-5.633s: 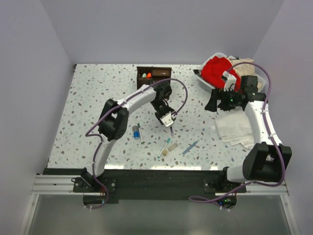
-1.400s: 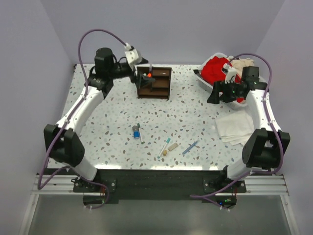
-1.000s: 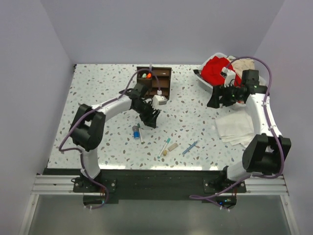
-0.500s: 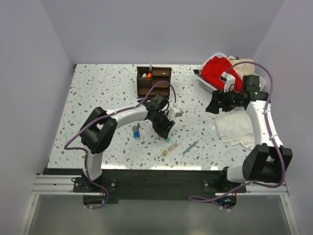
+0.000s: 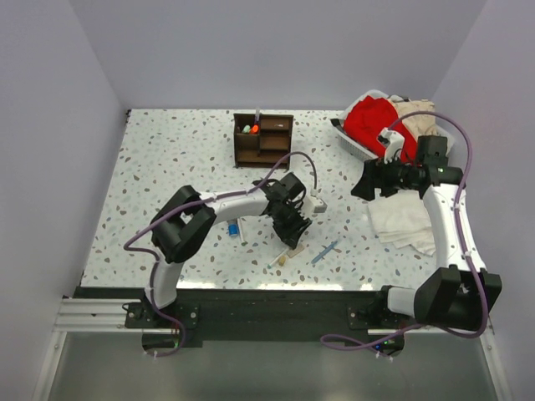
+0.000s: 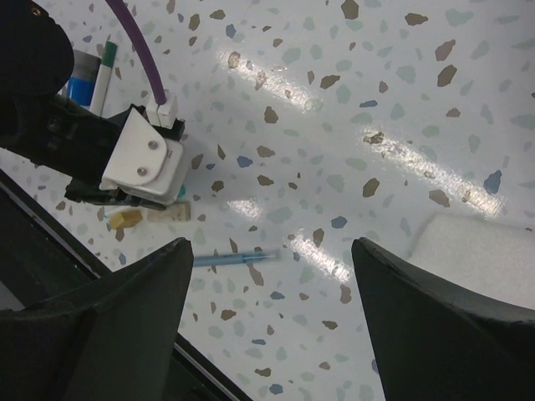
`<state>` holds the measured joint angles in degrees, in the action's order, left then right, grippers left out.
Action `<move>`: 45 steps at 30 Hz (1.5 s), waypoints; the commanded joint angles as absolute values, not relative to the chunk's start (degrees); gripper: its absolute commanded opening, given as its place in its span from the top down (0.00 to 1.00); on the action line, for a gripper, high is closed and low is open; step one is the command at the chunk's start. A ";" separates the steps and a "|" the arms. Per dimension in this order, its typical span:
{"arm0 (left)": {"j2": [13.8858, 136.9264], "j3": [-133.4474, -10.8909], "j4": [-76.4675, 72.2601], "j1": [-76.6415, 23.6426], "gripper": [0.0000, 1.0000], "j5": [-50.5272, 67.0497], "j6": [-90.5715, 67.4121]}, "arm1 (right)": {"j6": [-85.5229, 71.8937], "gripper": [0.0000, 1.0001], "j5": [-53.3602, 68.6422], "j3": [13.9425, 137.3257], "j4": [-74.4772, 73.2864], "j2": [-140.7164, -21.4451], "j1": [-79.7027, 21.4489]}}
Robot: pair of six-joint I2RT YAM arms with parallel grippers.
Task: Sort the stationery into containers
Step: Pick up the pen from the center of the board.
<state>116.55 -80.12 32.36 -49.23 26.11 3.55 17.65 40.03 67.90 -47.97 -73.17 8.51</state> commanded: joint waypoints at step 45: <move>113.56 -72.60 38.94 -47.81 0.56 13.18 9.58 | 16.44 0.18 41.48 66.18 -44.74 -68.55 8.26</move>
<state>113.08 -76.31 32.25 -48.18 17.58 7.31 17.56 40.07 66.54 -47.42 -68.23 8.51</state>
